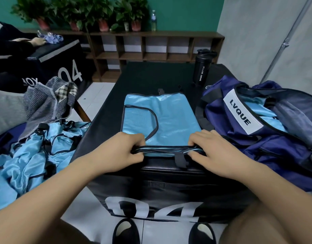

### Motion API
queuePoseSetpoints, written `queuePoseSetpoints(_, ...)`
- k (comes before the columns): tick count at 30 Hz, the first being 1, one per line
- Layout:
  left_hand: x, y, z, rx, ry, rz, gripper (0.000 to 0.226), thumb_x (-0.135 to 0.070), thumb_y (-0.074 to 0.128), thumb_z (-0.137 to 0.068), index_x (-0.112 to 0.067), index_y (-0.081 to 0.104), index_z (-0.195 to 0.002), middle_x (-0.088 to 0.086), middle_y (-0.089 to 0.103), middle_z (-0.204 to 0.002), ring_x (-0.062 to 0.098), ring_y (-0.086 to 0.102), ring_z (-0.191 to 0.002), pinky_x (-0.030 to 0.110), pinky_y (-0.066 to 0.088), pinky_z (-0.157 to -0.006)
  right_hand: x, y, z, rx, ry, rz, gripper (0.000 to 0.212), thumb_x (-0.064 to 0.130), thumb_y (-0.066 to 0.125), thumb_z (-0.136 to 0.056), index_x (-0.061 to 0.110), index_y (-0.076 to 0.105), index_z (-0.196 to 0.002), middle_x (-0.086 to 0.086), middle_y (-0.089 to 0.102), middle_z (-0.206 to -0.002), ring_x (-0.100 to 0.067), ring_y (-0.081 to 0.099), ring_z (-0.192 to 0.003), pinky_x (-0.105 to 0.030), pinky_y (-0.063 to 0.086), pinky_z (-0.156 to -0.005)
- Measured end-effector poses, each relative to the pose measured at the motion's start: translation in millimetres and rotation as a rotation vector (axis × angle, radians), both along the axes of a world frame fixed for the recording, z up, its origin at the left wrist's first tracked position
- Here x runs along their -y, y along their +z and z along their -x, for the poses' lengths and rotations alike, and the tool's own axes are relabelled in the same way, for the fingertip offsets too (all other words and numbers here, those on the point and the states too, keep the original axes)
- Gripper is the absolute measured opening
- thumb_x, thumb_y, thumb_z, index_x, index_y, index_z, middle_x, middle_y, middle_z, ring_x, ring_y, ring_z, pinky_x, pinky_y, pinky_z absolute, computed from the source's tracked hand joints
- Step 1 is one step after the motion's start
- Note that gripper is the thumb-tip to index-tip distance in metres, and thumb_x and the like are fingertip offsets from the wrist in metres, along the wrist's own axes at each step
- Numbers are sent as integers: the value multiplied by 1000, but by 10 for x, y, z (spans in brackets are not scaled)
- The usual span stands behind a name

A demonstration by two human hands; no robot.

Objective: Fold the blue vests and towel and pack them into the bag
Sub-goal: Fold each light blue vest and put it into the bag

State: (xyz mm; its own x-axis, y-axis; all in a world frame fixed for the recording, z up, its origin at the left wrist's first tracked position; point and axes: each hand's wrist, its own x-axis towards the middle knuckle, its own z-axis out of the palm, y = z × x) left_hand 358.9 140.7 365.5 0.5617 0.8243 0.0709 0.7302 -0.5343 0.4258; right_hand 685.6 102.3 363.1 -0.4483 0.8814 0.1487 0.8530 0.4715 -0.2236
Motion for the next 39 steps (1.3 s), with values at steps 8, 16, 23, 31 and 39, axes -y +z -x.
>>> queuePoseSetpoints(8,-226,158,112,194,88,190,10,-22,71,-94,-20,64,-88,7,64,-70,11,43,-61,33,39,-64,-42,33,86,-253,-105,-7,12,42,68,-91,37,58,-86,11,61,-72,-14,52,-76,-32,43,-75)
queuePoseSetpoints(16,-716,144,41,162,225,-59,14,-28,74,-93,-26,65,-82,-9,69,-77,5,60,-70,27,47,-67,-632,20,190,-258,-307,-136,22,38,74,-92,38,66,-112,6,63,-96,-22,53,-93,-39,46,-87)
queuePoseSetpoints(23,-1191,-10,-28,258,345,-150,10,-26,74,-93,-29,67,-86,-13,72,-83,4,65,-80,31,52,-71,-1018,-19,186,-402,-434,-45,37,24,70,-85,36,58,-117,6,67,-86,-21,63,-82,-45,56,-74)
queuePoseSetpoints(31,-1591,-203,-115,326,476,-196,16,-36,80,-90,-32,65,-92,-16,71,-88,5,65,-87,32,54,-78,-1436,-193,183,-548,-613,-101,39,37,75,-92,29,59,-127,1,69,-98,-22,60,-84,-38,50,-73)
queuePoseSetpoints(39,-1799,-459,-121,237,601,-164,35,-46,81,-88,-30,59,-110,-8,66,-106,18,64,-98,39,54,-82,-1610,-355,123,-328,-683,-163,56,26,68,-100,20,41,-149,-8,62,-120,-38,64,-104,-46,54,-77)
